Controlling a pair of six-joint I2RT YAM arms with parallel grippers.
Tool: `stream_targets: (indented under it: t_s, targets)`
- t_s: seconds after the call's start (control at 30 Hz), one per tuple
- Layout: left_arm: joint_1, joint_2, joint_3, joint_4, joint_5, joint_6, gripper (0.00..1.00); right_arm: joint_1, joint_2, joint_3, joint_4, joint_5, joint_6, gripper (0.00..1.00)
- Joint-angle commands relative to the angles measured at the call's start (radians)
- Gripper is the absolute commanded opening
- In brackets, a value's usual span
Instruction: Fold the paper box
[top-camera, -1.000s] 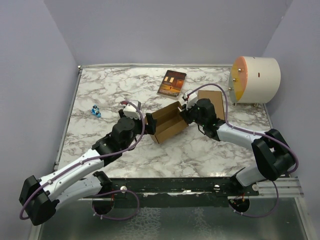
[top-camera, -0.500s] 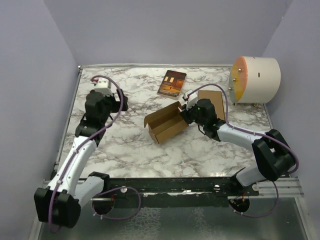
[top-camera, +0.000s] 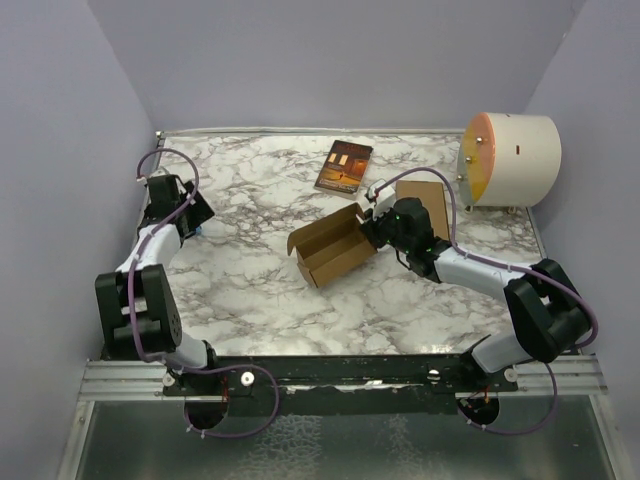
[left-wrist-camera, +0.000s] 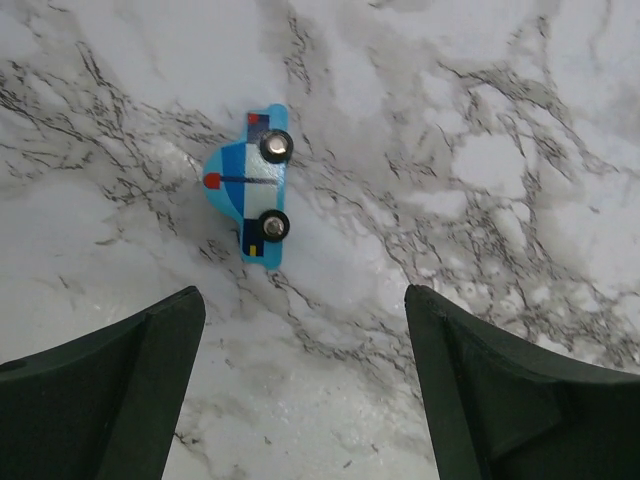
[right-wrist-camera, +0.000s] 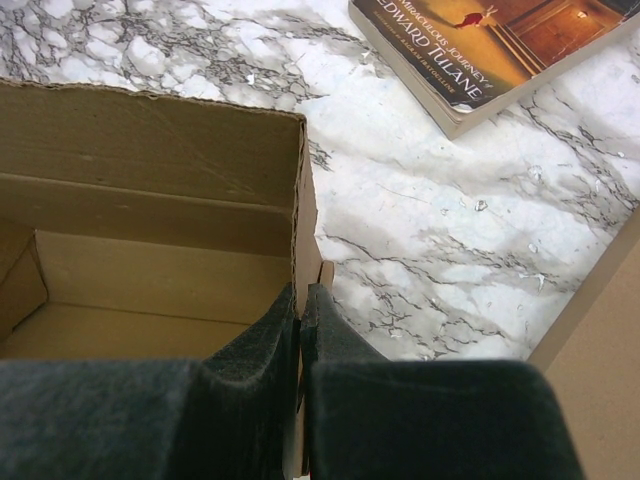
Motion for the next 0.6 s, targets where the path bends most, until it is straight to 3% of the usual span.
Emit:
stream_targets:
  t_s: [0.0, 0.13, 0.57]
  targets:
    - [0.008, 0.116, 0.166, -0.112, -0.187, -0.043, 0.85, 0.007, -0.021, -0.005, 0.016, -0.029, -0.003, 0.03]
    - [0.007, 0.215, 0.247, -0.188, -0.251, -0.042, 0.85, 0.007, -0.051, 0.007, 0.013, -0.032, 0.013, 0.03]
    - [0.007, 0.342, 0.286, -0.194, -0.216, -0.046, 0.78, 0.007, -0.12, 0.028, -0.003, -0.044, 0.05, 0.02]
